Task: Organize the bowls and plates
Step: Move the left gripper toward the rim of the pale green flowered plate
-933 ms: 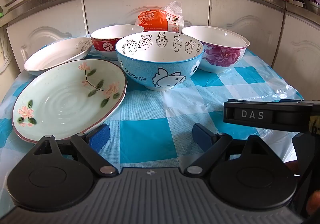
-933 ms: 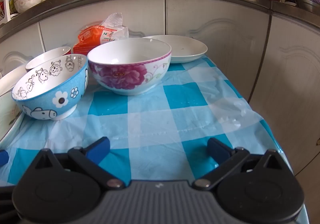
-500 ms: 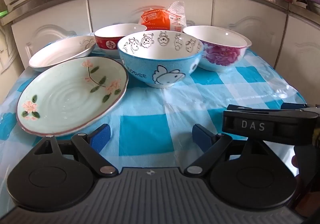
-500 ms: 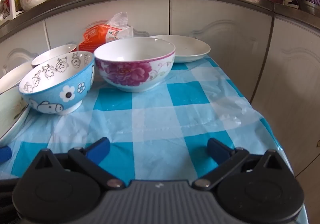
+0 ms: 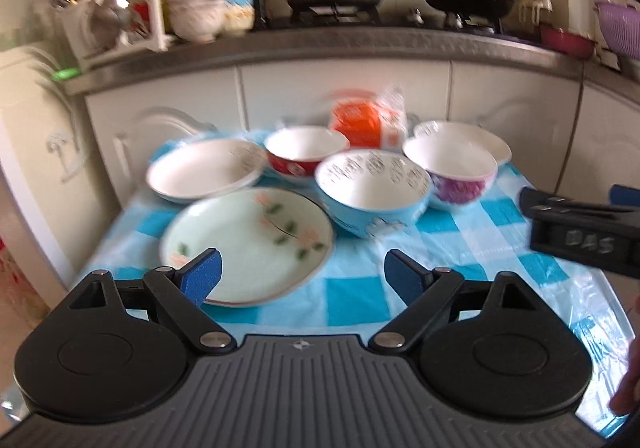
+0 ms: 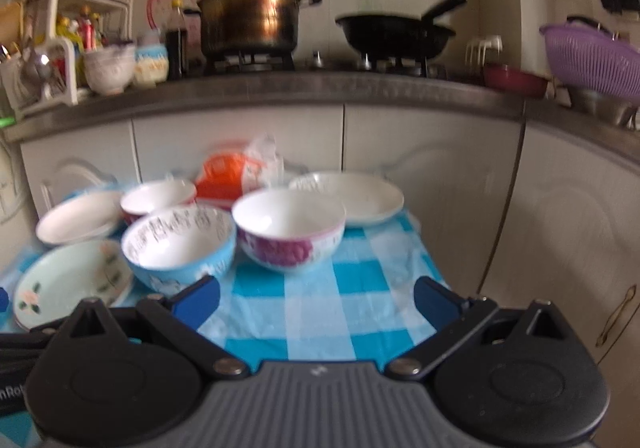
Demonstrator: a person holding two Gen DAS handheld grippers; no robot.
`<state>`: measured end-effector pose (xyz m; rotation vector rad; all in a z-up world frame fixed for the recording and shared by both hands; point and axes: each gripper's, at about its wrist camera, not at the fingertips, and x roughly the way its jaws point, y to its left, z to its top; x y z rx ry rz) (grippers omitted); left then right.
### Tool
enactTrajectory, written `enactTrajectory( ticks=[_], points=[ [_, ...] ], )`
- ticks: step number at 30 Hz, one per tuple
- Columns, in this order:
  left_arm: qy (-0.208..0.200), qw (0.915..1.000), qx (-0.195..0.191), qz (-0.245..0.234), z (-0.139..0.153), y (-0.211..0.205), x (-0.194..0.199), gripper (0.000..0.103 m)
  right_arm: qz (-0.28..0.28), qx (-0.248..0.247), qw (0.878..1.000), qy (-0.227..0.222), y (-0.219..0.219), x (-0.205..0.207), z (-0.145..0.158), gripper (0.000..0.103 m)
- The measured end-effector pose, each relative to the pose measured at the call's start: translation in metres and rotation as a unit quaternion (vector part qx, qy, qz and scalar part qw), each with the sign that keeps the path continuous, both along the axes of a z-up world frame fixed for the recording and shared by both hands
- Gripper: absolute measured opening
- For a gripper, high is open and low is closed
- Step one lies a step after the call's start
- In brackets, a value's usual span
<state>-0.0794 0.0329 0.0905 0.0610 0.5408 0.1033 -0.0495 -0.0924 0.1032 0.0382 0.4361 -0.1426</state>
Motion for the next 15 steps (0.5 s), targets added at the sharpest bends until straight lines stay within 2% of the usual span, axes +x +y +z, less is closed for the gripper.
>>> enactTrajectory(
  ticks=[3,11,15],
  points=[
    [-0.022,0.9997,0.008,0.011,0.016,0.01,-0.017,0.103,0.009,-0.003,1.0,-0.027,0.007,-0.015,0.022,0.102],
    [-0.09,0.9948,-0.003,0.048,0.061,0.045,-0.066,0.103,0.052,0.0,0.994,-0.099,0.025,-0.058,0.064,0.102],
    [-0.104,0.9927,-0.01,0.061,0.077,0.057,-0.088,0.103,0.067,0.003,0.991,-0.119,0.032,-0.074,0.079,0.102]
  ],
)
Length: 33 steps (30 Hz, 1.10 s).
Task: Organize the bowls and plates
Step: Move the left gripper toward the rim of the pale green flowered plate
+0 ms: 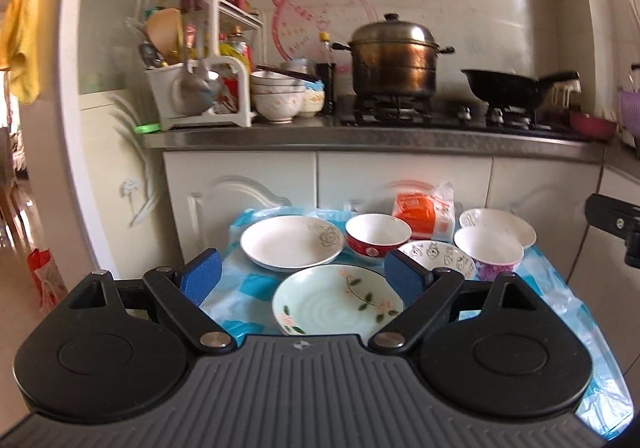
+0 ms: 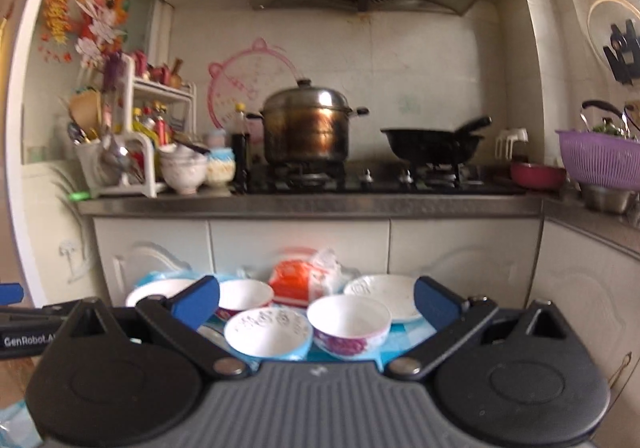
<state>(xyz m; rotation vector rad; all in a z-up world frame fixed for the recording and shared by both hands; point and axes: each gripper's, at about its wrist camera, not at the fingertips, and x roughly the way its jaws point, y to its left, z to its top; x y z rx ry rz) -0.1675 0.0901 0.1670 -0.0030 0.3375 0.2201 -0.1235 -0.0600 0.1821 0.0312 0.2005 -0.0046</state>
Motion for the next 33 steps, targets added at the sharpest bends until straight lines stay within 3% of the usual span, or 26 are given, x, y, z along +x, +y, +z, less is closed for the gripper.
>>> enactTrajectory(
  ticks=[14,21,33],
  points=[
    [-0.005,1.0,0.006,0.003,0.006,0.003,-0.03,0.103,-0.001,-0.004,0.998,-0.066,0.026,-0.05,0.024,0.102],
    [-0.004,1.0,-0.001,-0.006,0.008,0.004,-0.035,0.103,-0.016,-0.042,0.996,-0.083,0.04,-0.063,0.025,0.102],
    [0.001,1.0,-0.001,-0.004,0.002,0.005,-0.031,0.103,-0.015,-0.059,0.993,-0.099,0.043,-0.068,0.015,0.102]
  ],
)
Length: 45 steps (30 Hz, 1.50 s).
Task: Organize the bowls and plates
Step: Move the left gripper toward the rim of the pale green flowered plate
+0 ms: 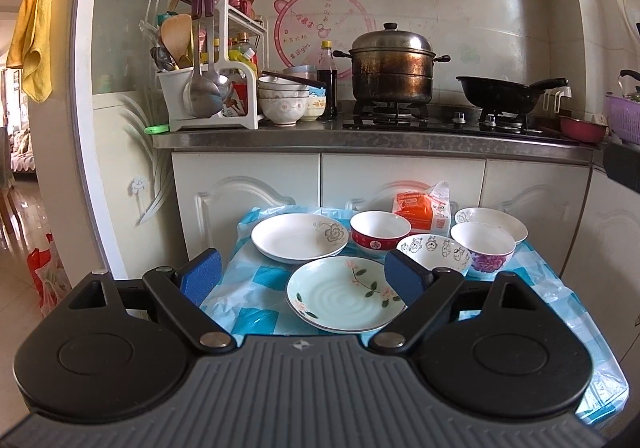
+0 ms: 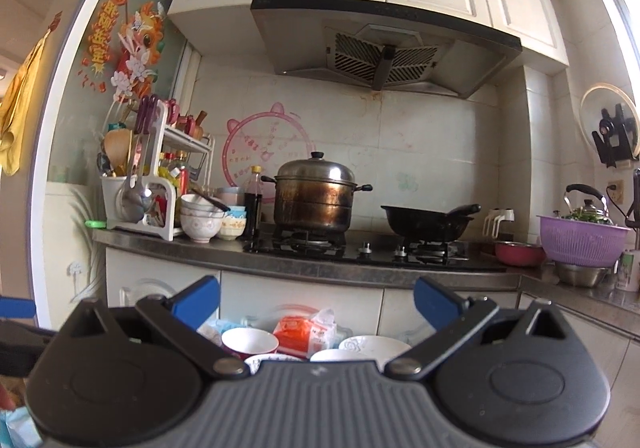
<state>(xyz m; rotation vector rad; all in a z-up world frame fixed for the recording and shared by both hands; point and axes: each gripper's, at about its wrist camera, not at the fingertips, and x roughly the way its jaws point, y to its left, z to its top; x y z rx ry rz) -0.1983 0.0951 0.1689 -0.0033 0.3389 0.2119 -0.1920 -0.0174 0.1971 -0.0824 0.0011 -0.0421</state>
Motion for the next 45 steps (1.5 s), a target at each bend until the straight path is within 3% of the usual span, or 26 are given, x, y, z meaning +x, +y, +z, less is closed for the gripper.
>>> enactTrajectory(
  ticks=[10,22,34,42,45],
  points=[
    [0.031,0.9988,0.02,0.034,-0.015,0.017,0.018,0.103,0.041,0.023,0.997,0.053,0.0,0.029,-0.023,0.102],
    [0.078,0.9942,-0.002,0.074,-0.052,0.057,0.051,0.103,0.102,-0.001,0.991,0.083,0.027,0.069,-0.054,0.102],
    [0.081,0.9954,-0.018,0.049,-0.08,0.07,0.082,0.103,0.119,0.014,0.982,0.145,0.018,0.107,-0.083,0.102],
    [0.091,0.9949,-0.042,0.013,-0.091,0.07,0.104,0.103,0.132,0.061,0.972,0.183,0.006,0.134,-0.093,0.102],
    [0.095,0.9944,-0.046,0.011,-0.094,0.07,0.114,0.098,0.142,0.087,0.966,0.199,0.004,0.147,-0.101,0.102]
  ],
)
